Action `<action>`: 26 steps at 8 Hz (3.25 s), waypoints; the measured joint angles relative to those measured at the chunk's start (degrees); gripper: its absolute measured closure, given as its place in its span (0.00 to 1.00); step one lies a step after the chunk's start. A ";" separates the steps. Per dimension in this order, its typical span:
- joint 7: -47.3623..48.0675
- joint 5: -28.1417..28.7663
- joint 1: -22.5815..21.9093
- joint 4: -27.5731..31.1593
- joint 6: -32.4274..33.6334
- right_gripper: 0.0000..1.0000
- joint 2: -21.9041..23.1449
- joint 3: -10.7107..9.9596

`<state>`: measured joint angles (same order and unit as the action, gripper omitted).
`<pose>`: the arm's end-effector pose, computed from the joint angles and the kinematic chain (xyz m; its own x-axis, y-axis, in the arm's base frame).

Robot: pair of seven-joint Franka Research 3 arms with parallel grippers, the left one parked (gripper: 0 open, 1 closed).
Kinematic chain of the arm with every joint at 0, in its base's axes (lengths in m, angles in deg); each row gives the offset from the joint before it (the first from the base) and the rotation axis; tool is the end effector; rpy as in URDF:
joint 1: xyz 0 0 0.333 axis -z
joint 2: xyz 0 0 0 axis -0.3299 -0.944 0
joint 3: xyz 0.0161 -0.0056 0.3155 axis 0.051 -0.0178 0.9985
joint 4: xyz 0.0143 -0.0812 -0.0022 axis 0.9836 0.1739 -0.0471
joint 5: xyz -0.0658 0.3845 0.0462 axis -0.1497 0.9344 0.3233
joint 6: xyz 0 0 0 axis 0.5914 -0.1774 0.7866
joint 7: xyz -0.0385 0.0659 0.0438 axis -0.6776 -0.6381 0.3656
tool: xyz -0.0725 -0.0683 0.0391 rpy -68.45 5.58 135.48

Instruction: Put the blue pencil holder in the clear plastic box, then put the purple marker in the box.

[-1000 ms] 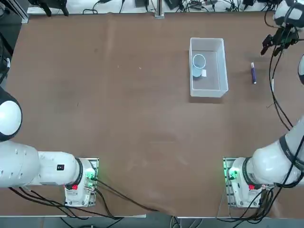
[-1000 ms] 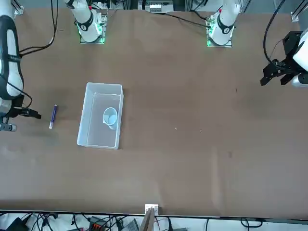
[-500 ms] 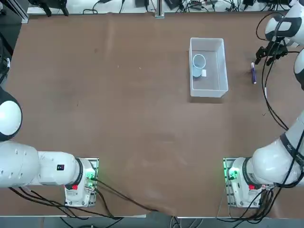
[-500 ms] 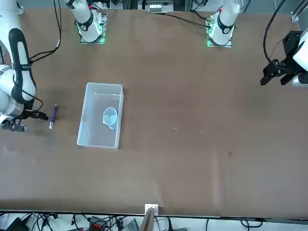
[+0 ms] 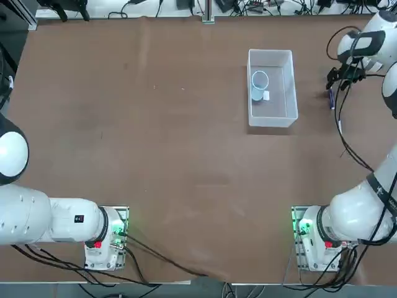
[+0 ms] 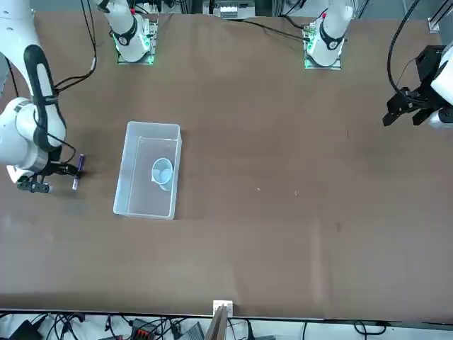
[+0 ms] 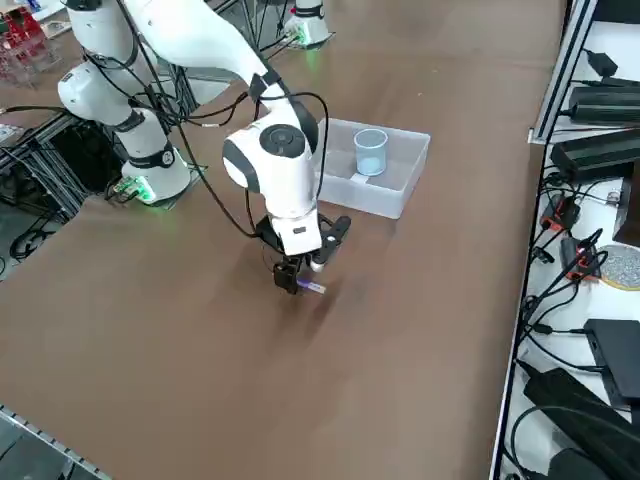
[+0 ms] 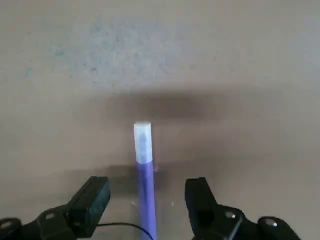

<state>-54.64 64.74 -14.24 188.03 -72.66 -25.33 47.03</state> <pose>0.5686 -0.1904 0.2063 0.9941 -0.0951 -0.0522 -0.0930 -0.9948 0.0405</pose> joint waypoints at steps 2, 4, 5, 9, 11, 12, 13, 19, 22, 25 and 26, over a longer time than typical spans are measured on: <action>0.06 0.00 -0.05 2.06 -2.01 0.13 -0.13 0.01; 0.06 0.00 0.00 2.63 -3.22 0.18 -0.15 0.00; 0.06 0.00 0.13 2.84 -3.77 0.22 -0.18 -0.03; 0.05 0.00 0.28 3.34 -4.44 0.30 -0.25 -0.10; 0.05 0.00 0.31 3.43 -4.55 0.40 -0.25 -0.10; 0.04 0.00 0.31 3.43 -4.57 0.43 -0.22 -0.10; 0.03 0.01 0.30 3.43 -4.57 0.46 -0.19 -0.07; -0.01 0.04 0.45 3.48 -4.38 0.85 0.28 -0.08; -1.27 0.03 0.40 2.11 0.13 0.85 2.23 -0.09; -0.74 0.05 -2.18 -4.81 17.06 0.85 11.74 0.09; 2.00 0.06 -4.33 -7.49 22.66 0.85 14.44 0.20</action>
<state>-52.64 64.80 -18.57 180.55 -50.00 -10.89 47.23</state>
